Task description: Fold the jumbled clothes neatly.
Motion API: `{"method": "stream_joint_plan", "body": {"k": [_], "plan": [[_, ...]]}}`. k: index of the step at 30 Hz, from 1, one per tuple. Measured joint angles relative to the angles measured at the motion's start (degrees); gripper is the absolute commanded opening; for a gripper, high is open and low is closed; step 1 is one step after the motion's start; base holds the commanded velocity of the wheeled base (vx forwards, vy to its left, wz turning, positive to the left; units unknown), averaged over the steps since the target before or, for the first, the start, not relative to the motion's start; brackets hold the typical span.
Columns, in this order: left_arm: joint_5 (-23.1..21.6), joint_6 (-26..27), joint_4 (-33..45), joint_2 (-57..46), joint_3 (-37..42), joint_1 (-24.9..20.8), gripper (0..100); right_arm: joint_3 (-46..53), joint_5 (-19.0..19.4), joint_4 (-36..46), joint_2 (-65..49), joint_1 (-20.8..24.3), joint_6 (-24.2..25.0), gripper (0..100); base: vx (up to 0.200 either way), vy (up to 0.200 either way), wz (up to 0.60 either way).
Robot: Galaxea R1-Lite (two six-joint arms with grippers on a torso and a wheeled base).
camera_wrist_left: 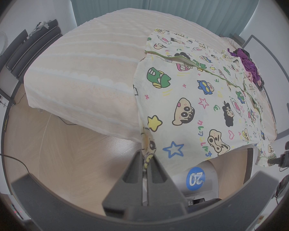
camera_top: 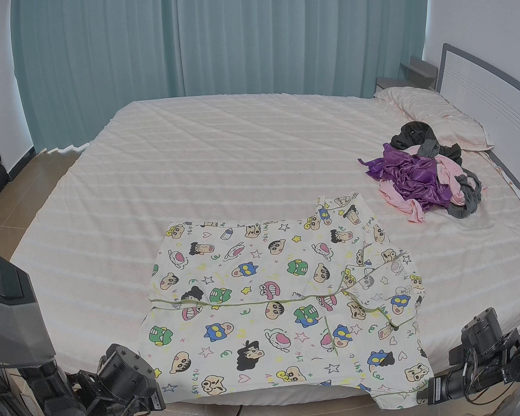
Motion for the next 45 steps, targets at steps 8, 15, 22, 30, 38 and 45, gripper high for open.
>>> {"method": "stream_joint_plan", "body": {"k": [8,15,22,30,38,45], "plan": [[0.9,-0.6,0.1,-1.0,-0.3,-0.5,0,0.0,0.0,-0.4,-2.7,0.1,-0.3,0,0.0,0.0,0.0],[0.8,-0.6,2.0,-5.1,-5.6,4.3,0,-3.0,-3.6,-1.3,-4.0,-0.3,0.3,0,0.0,0.0,0.0],[-0.7,-1.2,8.9,-7.8,-13.8,8.6,0,-9.0,-4.8,-1.4,-4.3,-1.3,0.7,0,0.0,0.0,0.0],[-5.2,-3.5,10.6,-7.4,-21.0,13.6,0,-16.5,-4.7,-1.5,-0.8,-4.5,4.8,0,0.0,0.0,0.0],[-8.4,-7.4,10.5,-2.3,-27.7,18.5,0,-25.1,-5.1,-1.6,4.9,-6.1,11.5,0,0.0,0.0,0.0],[-10.5,-8.8,10.6,2.9,-34.2,20.8,0,-31.1,-5.3,-4.2,10.0,-7.1,18.3,0,0.0,0.0,0.0]]}}
